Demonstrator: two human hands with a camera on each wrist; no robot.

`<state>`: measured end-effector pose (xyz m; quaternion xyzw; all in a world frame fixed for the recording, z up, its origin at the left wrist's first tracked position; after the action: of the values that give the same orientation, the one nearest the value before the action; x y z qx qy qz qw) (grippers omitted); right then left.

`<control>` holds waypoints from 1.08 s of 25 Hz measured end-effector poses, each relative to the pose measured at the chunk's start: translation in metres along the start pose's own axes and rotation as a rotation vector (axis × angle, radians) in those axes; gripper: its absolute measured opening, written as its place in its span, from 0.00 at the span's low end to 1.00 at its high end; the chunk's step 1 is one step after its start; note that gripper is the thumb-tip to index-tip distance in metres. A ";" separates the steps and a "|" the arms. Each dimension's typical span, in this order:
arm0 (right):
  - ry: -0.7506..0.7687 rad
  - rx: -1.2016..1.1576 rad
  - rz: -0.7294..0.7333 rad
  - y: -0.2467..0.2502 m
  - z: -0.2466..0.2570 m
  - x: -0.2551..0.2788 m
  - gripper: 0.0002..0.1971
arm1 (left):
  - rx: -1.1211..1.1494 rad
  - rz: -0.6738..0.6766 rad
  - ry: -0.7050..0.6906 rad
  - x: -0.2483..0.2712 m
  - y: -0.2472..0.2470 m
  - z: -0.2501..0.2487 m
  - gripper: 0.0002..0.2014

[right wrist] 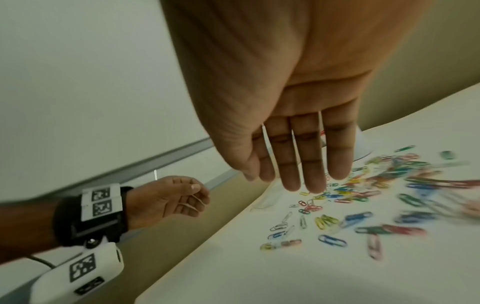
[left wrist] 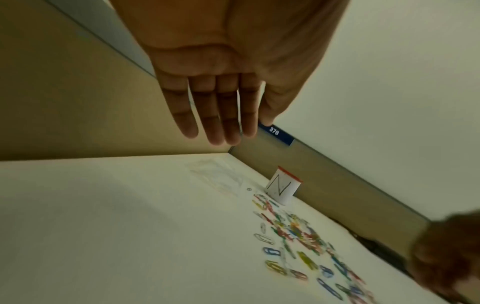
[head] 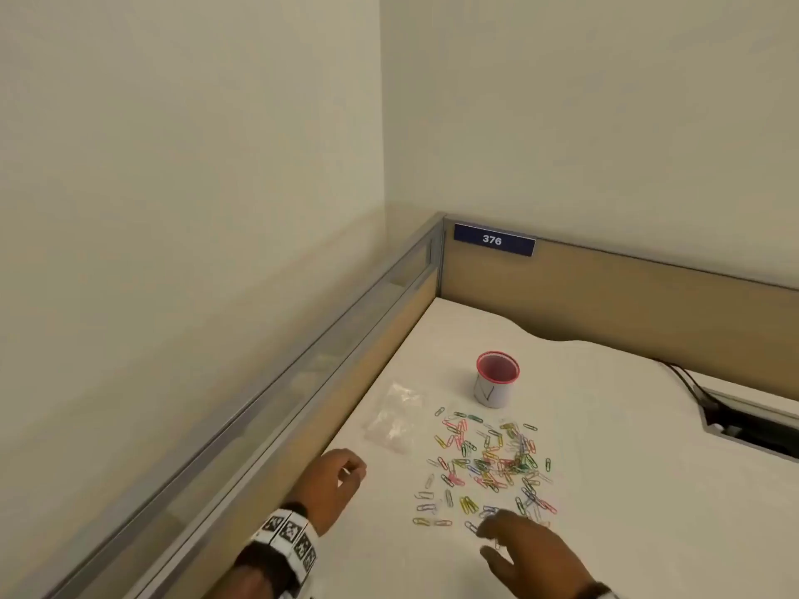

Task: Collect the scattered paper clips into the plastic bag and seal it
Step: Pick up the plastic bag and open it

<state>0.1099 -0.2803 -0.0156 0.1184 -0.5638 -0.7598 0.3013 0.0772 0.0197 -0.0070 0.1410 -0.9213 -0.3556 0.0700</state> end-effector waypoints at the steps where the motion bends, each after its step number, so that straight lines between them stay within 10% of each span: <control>1: 0.021 -0.014 0.009 -0.004 0.017 -0.025 0.16 | -0.046 0.026 0.013 -0.018 -0.008 0.006 0.02; 13: -0.066 0.189 0.146 -0.046 0.071 -0.199 0.25 | -0.551 0.434 -0.141 -0.135 -0.074 0.032 0.22; 27: -0.033 0.098 0.093 -0.054 0.053 -0.204 0.21 | -0.841 0.305 -0.356 -0.129 -0.083 0.005 0.12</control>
<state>0.2265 -0.1083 -0.0807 0.0942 -0.6102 -0.7183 0.3206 0.2162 0.0038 -0.0703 -0.0993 -0.7054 -0.7016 0.0136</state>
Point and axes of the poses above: each hand's wrist, its own x-axis away from the middle knuckle, its own y-axis out of the back of the hand, z = x × y, the point moved 8 cm from there along -x, towards the middle knuckle, and after that the axes turned 5 degrees about -z, right-handed, at the moved point
